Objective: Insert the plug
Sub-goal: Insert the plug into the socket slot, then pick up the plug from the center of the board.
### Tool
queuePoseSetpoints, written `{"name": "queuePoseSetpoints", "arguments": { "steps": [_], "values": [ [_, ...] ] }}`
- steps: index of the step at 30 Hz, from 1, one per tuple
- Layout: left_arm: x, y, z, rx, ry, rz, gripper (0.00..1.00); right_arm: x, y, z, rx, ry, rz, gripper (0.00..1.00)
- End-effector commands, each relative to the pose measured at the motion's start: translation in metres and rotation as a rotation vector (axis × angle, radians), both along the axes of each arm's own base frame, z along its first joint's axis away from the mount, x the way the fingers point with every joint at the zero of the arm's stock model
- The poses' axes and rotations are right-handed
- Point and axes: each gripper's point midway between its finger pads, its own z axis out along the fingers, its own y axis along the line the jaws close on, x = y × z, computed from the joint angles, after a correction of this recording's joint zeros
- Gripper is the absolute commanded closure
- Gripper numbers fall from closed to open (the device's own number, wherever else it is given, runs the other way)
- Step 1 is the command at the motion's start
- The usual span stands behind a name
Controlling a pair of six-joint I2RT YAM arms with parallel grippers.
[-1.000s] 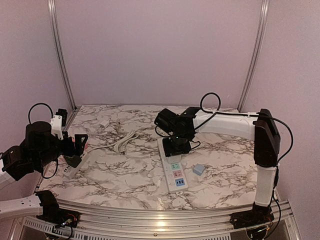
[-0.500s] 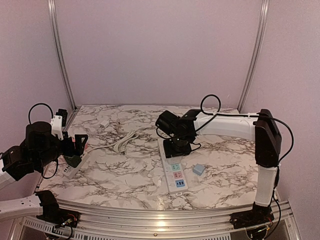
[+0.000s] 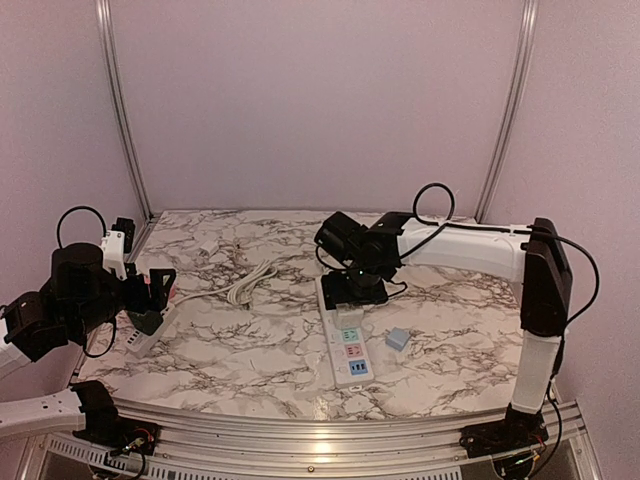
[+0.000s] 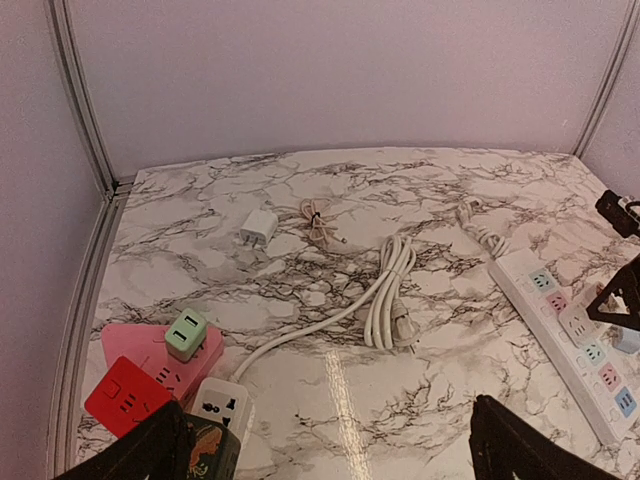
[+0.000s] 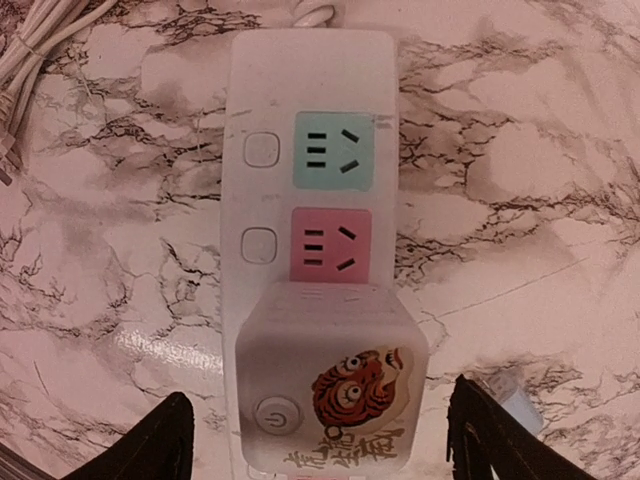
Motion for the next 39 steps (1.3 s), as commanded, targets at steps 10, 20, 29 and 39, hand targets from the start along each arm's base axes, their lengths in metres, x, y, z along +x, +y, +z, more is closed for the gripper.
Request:
{"name": "queuePoseSetpoints", "arguments": {
  "steps": [10, 20, 29, 39],
  "values": [
    [0.001, 0.004, 0.001, 0.005, -0.013, 0.019, 0.01, 0.013, -0.026, 0.042, 0.005, -0.112, -0.067, 0.19],
    [0.001, 0.005, 0.002, -0.001, -0.017, 0.018, 0.01, 0.007, -0.056, 0.005, -0.071, -0.073, -0.1, 0.16],
    [0.001, 0.005, 0.003, -0.002, -0.019, 0.017, 0.01, -0.002, -0.057, -0.014, -0.078, -0.028, -0.08, 0.16],
    [0.001, 0.005, 0.001, 0.005, -0.015, 0.021, 0.01, 0.013, -0.064, 0.056, -0.066, -0.175, -0.085, 0.11]
  ]
}}
